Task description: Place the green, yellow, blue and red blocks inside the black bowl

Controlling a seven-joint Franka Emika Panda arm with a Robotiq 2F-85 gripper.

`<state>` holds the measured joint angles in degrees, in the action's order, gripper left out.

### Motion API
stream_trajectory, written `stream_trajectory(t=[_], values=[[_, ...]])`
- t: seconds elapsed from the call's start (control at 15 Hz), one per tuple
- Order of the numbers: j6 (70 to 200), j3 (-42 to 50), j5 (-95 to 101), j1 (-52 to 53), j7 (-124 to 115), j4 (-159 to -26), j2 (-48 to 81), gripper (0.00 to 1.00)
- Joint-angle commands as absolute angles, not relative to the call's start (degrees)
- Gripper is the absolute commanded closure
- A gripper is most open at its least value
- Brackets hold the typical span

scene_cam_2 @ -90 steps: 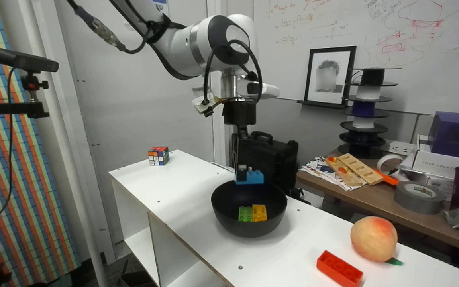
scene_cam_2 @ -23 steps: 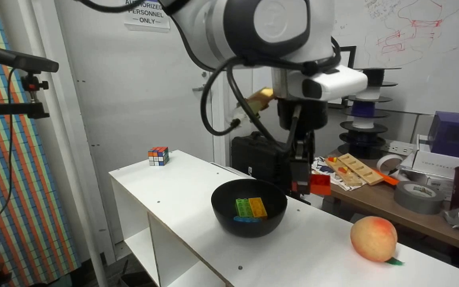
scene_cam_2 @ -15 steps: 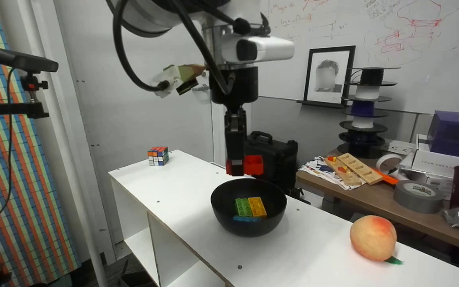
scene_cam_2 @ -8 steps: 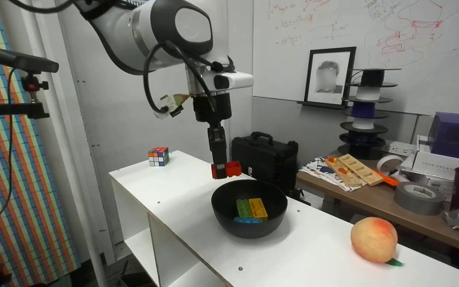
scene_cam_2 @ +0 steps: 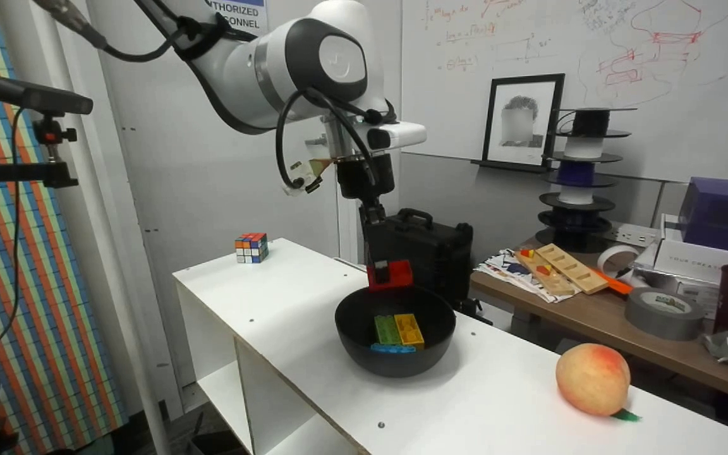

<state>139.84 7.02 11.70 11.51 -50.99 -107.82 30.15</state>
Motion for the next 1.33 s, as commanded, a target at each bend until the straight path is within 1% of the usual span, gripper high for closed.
stream_trajectory(t=[0.0,0.07,0.2,0.33,0.53,1.0,1.07,1.13,1.27], values=[[138.0,7.1,11.9,11.9,-50.4,-105.5,31.6,0.23],[138.0,6.9,11.7,11.7,-49.9,-105.7,31.5,0.14],[133.7,5.7,9.8,10.9,-48.2,-106.6,29.6,0.01],[126.5,5.5,11.4,11.1,-44.1,-108.0,26.7,0.0],[120.5,5.0,15.5,11.5,-36.6,-114.7,17.0,0.0],[117.7,0.3,26.5,10.1,-24.3,-128.6,-5.3,0.0],[117.9,0.1,24.3,9.0,-27.8,-122.7,2.7,0.0],[117.7,-0.6,24.4,8.6,-27.5,-124.0,0.4,0.0],[117.7,-1.0,24.4,8.2,-27.5,-124.3,0.2,0.0]])
